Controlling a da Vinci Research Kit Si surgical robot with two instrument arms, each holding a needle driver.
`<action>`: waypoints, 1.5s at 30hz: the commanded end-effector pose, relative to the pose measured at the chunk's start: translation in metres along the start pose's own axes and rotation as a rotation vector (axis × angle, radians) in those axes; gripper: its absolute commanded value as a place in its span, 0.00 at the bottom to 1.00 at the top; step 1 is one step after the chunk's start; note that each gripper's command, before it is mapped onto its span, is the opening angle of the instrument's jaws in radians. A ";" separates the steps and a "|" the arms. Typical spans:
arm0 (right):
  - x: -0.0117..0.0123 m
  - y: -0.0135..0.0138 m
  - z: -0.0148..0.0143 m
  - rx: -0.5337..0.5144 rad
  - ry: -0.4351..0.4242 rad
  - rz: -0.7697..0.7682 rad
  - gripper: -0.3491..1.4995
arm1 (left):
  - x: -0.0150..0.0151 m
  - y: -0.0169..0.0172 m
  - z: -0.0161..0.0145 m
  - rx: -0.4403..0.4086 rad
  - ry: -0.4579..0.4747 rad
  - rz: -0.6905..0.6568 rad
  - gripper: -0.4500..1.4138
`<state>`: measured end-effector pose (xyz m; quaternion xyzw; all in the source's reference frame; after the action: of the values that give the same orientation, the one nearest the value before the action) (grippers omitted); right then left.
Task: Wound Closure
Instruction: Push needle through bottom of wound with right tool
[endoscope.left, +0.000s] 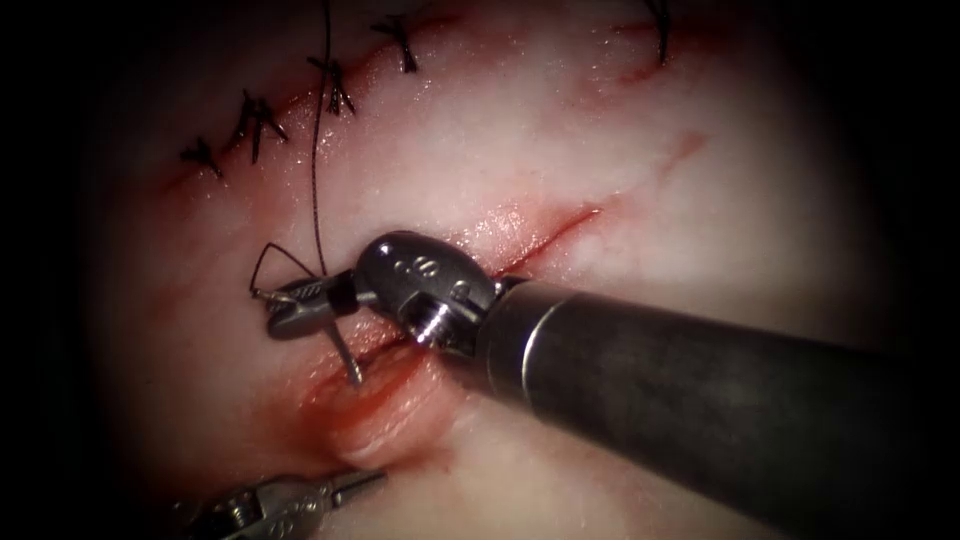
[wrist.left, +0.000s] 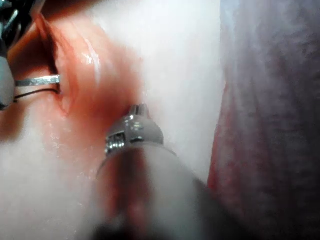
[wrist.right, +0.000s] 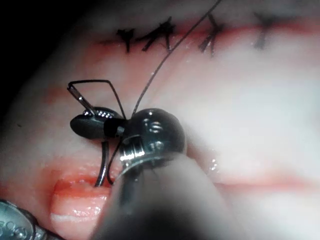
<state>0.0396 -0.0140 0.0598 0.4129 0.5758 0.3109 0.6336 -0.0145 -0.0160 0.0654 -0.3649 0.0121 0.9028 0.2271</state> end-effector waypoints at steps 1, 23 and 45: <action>0.0001 0.0004 0.0010 0.014 0.028 0.042 0.00 | 0.0000 -0.0001 0.0009 -0.001 0.001 0.000 0.12; -0.0023 -0.0034 0.0016 0.162 0.083 0.405 0.00 | 0.0000 -0.0001 0.0009 -0.001 0.001 0.000 0.12; -0.0053 -0.0068 0.0017 0.196 0.093 0.559 0.00 | 0.0001 -0.0003 0.0009 -0.002 0.001 -0.001 0.12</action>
<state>0.0392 -0.0223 0.0561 0.5995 0.4943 0.4377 0.4524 -0.0145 -0.0157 0.0654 -0.3652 0.0106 0.9027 0.2275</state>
